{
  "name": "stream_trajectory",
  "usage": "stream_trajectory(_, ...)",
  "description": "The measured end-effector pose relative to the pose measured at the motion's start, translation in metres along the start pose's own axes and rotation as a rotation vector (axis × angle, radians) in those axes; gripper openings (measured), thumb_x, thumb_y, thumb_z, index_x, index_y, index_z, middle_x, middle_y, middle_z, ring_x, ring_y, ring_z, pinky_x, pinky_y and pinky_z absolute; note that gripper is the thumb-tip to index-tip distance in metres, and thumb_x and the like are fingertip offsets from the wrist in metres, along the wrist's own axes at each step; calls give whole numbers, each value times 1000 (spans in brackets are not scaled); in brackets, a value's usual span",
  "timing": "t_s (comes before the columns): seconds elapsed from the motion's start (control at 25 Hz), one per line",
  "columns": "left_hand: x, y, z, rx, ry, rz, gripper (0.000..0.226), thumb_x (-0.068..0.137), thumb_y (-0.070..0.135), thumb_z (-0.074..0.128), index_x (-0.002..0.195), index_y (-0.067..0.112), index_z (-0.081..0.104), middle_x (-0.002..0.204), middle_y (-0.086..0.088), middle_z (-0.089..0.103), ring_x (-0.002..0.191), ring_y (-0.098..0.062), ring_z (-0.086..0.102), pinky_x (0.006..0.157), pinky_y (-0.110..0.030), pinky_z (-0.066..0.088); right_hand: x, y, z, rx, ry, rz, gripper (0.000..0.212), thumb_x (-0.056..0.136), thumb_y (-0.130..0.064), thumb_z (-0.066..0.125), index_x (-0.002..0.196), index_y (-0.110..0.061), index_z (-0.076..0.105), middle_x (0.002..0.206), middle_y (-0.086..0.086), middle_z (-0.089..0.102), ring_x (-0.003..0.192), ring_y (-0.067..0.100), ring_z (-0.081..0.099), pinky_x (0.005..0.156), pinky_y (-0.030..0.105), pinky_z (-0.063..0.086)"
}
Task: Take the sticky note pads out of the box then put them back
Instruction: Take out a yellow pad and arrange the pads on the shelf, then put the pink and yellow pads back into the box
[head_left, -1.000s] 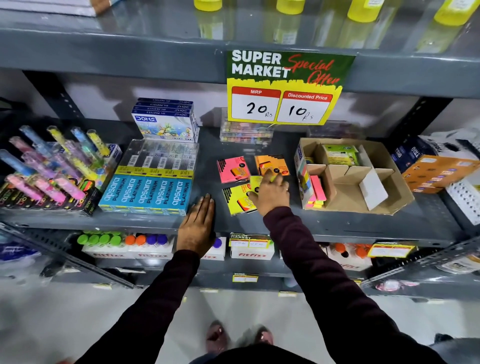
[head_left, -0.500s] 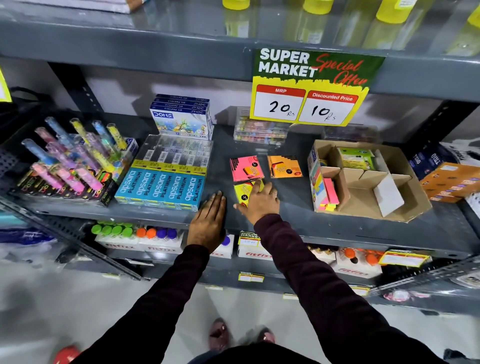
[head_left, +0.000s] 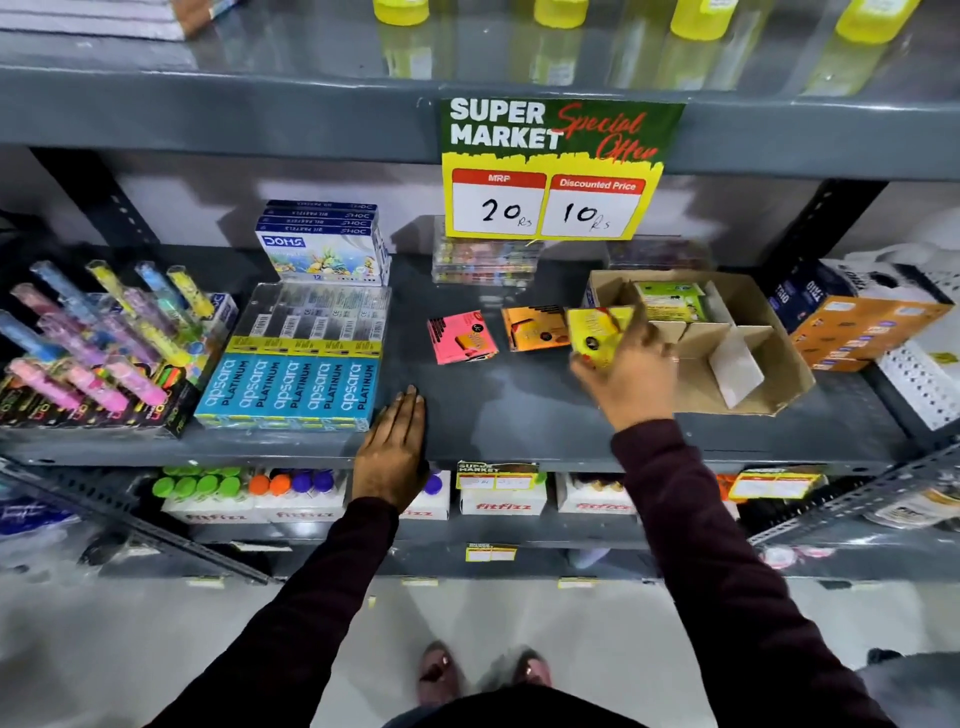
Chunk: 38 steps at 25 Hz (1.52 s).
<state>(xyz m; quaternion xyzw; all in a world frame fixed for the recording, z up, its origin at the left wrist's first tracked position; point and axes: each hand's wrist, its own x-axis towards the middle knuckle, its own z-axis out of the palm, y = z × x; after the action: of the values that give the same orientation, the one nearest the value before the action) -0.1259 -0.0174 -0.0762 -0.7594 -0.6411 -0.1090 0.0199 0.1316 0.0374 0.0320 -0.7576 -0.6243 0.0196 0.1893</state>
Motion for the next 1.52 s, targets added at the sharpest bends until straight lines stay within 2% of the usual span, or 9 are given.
stream_trajectory(0.16, -2, -1, 3, 72, -17, 19, 90, 46, 13, 84, 127, -9, 51, 133, -25, 54, 120, -38, 54, 96, -49, 45, 25, 68, -11, 47, 36, 283, 89, 83, -47, 66, 145, 4, 27, 133, 37, 45, 124, 48, 45, 103, 51, 37)
stream_trajectory(0.32, -3, -4, 4, 85, -50, 17, 99, 44, 29, 90, 127, -10, 51, 132, -26, 54, 119, -39, 55, 94, -51, 47, 47, 93, 13, 252, -139, 392, 64, 91, -43, 56, 139, -3, 40, 136, 30, 51, 128, 43, 47, 108, 48, 38)
stream_trajectory(0.6, -3, -3, 3, 85, -37, 7, 94, 49, 26, 88, 127, -11, 51, 132, -27, 54, 118, -41, 55, 95, -53, 45, 36, 95, 46, 251, -218, 397, 54, 99, -47, 36, 150, -32, 26, 159, 21, 15, 146, 41, 15, 120, 50, 18)
stream_trajectory(0.76, -3, -5, 4, 83, -31, 0, 92, 53, 26, 87, 128, -10, 49, 133, -27, 53, 120, -40, 53, 97, -51, 44, 22, 89, 55, 135, -180, 331, 44, 103, -39, 30, 144, -30, 40, 160, 17, 14, 148, 37, 9, 121, 48, 10)
stream_trajectory(0.88, -2, -6, 5, 78, -33, 1, 94, 52, 28, 87, 129, -9, 48, 135, -26, 52, 122, -40, 52, 98, -51, 43, 30, 78, 41, 307, -99, 419, 50, 104, -40, 25, 144, -15, 42, 160, 15, 19, 149, 35, 12, 123, 48, 9)
stream_trajectory(1.0, -2, -6, 5, 84, -43, 2, 90, 53, 19, 84, 130, -8, 48, 136, -24, 51, 123, -37, 51, 99, -48, 43, 32, 34, 26, 242, 148, 239, 49, 103, -35, 30, 134, -5, 52, 143, 24, 46, 132, 39, 42, 112, 45, 31)
stream_trajectory(1.12, -3, -8, 4, 3, -12, -20, 84, 50, 4, 78, 128, -7, 51, 134, -24, 53, 119, -37, 55, 97, -48, 46, 16, -40, 34, 354, 2, -18, 45, 100, -38, 40, 123, -4, 58, 126, 28, 58, 114, 40, 57, 93, 41, 46)
stream_trajectory(1.32, -4, -10, 2, -61, 10, -6, 67, 60, 11, 47, 124, -8, 55, 130, -25, 56, 116, -38, 58, 95, -45, 48, 24, -125, 93, -24, -486, -252, 73, 91, -60, 45, 141, -7, 43, 149, 20, 37, 141, 38, 27, 118, 47, 20)
stream_trajectory(1.52, -5, -5, 1, -64, -16, -23, 70, 60, 14, 43, 127, -6, 54, 133, -22, 55, 119, -32, 56, 98, -40, 46, 24, -140, 120, -76, -435, -136, 97, 83, -56, 60, 148, 4, 20, 148, 28, 31, 140, 44, 27, 115, 49, 27)
